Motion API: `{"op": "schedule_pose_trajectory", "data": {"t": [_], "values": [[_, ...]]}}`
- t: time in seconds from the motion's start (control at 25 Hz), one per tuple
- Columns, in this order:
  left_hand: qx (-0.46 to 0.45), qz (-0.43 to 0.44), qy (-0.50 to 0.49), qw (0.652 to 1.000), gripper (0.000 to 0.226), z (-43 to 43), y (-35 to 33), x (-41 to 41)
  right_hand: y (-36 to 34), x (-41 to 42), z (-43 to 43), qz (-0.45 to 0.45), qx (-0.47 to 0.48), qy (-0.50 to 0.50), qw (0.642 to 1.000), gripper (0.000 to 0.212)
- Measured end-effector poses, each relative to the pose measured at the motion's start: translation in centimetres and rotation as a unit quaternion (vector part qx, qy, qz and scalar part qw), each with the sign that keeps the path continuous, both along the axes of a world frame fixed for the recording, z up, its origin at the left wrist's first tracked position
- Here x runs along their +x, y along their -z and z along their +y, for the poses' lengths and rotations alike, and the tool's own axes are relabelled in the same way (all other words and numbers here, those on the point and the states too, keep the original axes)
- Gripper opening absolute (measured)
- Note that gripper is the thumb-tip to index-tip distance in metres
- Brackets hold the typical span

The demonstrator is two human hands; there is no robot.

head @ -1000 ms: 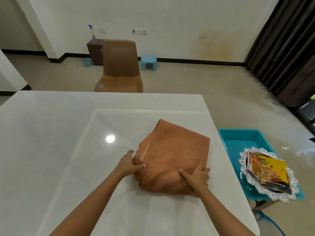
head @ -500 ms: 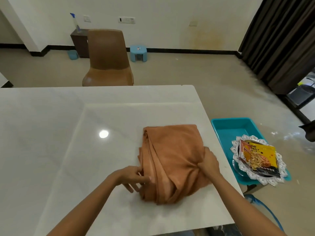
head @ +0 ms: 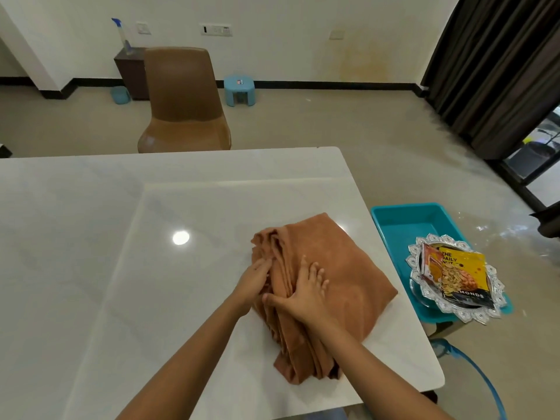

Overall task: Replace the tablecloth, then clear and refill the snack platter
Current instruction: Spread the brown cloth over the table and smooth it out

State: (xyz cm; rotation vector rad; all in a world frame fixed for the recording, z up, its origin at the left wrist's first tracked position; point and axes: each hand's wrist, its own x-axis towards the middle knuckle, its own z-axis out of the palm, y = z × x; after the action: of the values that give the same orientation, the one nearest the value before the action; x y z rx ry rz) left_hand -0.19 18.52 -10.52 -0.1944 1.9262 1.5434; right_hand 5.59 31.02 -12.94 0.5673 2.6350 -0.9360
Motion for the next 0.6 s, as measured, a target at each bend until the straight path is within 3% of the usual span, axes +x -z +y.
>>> {"op": "schedule_pose_trajectory", "data": {"t": [0.12,0.24,0.44,0.52,0.6], "values": [[0.036,0.039,0.069,0.996,0.035,1.4,-2.0,0.1,0.0,-1.1,0.4,0.014,-0.083,0.070,0.994,0.119],[0.057,0.057,0.024,0.997,0.032,1.5,-2.0,-0.4,1.7,0.1,2.7,0.022,-0.224,0.120,0.967,0.086],[-0.015,0.016,-0.061,0.998,0.102,1.0,0.1,-0.5,-2.3,1.1,3.9,0.022,-0.405,0.155,0.901,0.034],[-0.022,-0.033,-0.114,0.993,0.094,0.4,1.5,-1.0,-3.1,1.1,3.8,0.017,-0.459,0.196,0.866,0.031],[-0.012,-0.081,-0.173,0.981,0.064,-0.8,2.4,-1.5,-4.0,1.0,3.3,0.017,-0.487,0.228,0.843,0.032]]}}
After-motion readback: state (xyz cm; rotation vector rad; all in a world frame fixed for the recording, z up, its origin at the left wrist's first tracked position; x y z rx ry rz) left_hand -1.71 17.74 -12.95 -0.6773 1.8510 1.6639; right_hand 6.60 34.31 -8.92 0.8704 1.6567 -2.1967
